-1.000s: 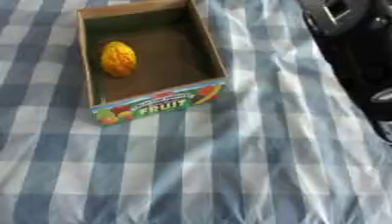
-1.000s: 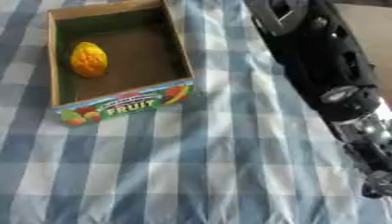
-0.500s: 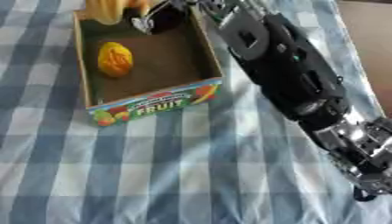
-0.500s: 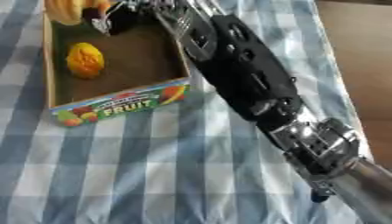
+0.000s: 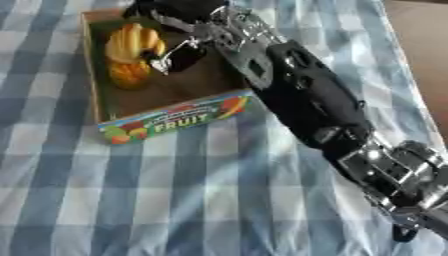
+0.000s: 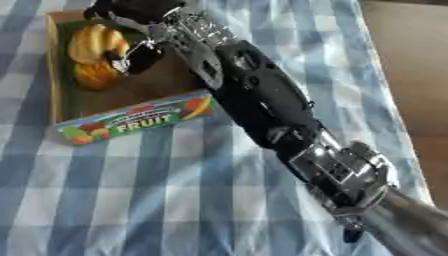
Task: Pick up objects on the table and place them in the box.
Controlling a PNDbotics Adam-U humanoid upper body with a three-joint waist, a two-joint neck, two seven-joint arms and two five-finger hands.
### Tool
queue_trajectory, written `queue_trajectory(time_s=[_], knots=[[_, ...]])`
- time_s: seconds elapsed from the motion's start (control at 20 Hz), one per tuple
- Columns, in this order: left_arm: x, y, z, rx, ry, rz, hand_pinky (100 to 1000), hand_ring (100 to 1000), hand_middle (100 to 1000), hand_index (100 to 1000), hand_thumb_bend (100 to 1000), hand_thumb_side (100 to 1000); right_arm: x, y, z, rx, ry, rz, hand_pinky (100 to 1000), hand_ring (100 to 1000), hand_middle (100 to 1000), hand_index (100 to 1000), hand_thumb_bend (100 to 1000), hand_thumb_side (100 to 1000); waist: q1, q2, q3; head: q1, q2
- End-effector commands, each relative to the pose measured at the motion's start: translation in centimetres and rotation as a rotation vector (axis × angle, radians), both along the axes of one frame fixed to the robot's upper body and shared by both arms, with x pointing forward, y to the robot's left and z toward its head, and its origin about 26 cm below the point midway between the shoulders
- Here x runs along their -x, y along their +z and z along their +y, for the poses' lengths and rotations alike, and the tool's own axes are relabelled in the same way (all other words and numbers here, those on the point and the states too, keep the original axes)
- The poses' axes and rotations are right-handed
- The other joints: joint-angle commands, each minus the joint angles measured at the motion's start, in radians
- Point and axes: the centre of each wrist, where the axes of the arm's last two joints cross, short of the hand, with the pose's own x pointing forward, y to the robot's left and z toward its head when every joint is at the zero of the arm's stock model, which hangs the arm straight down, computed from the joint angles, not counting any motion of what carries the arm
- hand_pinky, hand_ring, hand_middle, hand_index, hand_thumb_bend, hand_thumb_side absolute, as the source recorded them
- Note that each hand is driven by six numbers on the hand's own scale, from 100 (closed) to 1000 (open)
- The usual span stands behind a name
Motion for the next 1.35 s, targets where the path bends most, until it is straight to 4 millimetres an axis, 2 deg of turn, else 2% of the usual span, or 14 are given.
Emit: queue_trajectory(time_s=[0.05, 0.2, 0.25, 0.35, 0.5, 0.6, 0.65, 0.75, 0.8, 1.05, 1.35], knots=[[0.3, 0.7, 0.1, -0.012, -0.001, -0.021, 783, 870, 803, 911, 344, 376, 1.0, 3.1, -1.6, -0.084, -0.013, -0.080, 887, 1000, 862, 917, 160, 561, 0.009, -0.023, -0.003, 0.005, -0.003], [0.3, 0.7, 0.2, -0.012, 0.003, -0.021, 783, 870, 803, 911, 346, 374, 2.2, 5.2, -3.5, -0.202, -0.024, -0.124, 874, 1000, 843, 899, 132, 497, 0.007, -0.026, -0.008, 0.009, -0.005], [0.3, 0.7, 0.3, -0.011, 0.006, -0.021, 783, 870, 802, 911, 346, 374, 2.8, 6.0, -4.5, -0.261, -0.021, -0.139, 854, 1000, 813, 877, 100, 434, 0.007, -0.027, -0.010, 0.012, -0.005], [0.3, 0.6, 0.4, -0.007, 0.014, -0.021, 783, 870, 802, 910, 347, 373, 4.5, 7.7, -7.1, -0.434, -0.006, -0.168, 827, 972, 753, 814, 100, 375, 0.005, -0.028, -0.015, 0.022, -0.005], [0.4, 0.7, 0.7, 0.002, 0.030, -0.025, 783, 870, 802, 910, 350, 370, 8.2, 9.4, -11.7, -0.769, 0.092, -0.191, 819, 960, 724, 780, 100, 438, 0.002, -0.028, -0.022, 0.041, -0.005], [0.4, 0.7, 0.9, 0.008, 0.041, -0.026, 783, 871, 803, 910, 348, 372, 10.9, 9.9, -14.3, -0.945, 0.164, -0.232, 813, 951, 721, 776, 100, 480, 0.003, -0.026, -0.027, 0.054, -0.007], [0.4, 0.7, 0.9, 0.012, 0.048, -0.027, 783, 871, 804, 910, 348, 371, 12.3, 9.9, -15.0, -1.011, 0.216, -0.245, 815, 948, 730, 780, 100, 516, 0.004, -0.025, -0.029, 0.059, -0.009], [0.4, 0.6, 1.2, 0.025, 0.066, -0.030, 784, 872, 804, 910, 351, 369, 14.9, 9.4, -16.4, -1.107, 0.315, -0.276, 818, 943, 742, 789, 100, 503, 0.008, -0.021, -0.036, 0.074, -0.012], [0.4, 0.6, 1.4, 0.033, 0.076, -0.032, 784, 872, 805, 910, 351, 369, 15.4, 9.0, -17.2, -1.134, 0.348, -0.291, 820, 943, 752, 796, 100, 496, 0.010, -0.019, -0.039, 0.082, -0.013], [0.5, 0.4, 1.7, 0.059, 0.112, -0.036, 785, 874, 807, 911, 349, 370, 15.8, 6.4, -19.8, -1.109, 0.419, -0.346, 830, 959, 810, 837, 100, 485, 0.024, -0.011, -0.046, 0.105, -0.017], [0.5, 0.2, 1.9, 0.082, 0.134, -0.033, 784, 874, 807, 910, 345, 375, 15.7, 4.2, -20.8, -1.051, 0.431, -0.384, 839, 971, 837, 861, 100, 439, 0.041, -0.002, -0.050, 0.125, -0.023]])
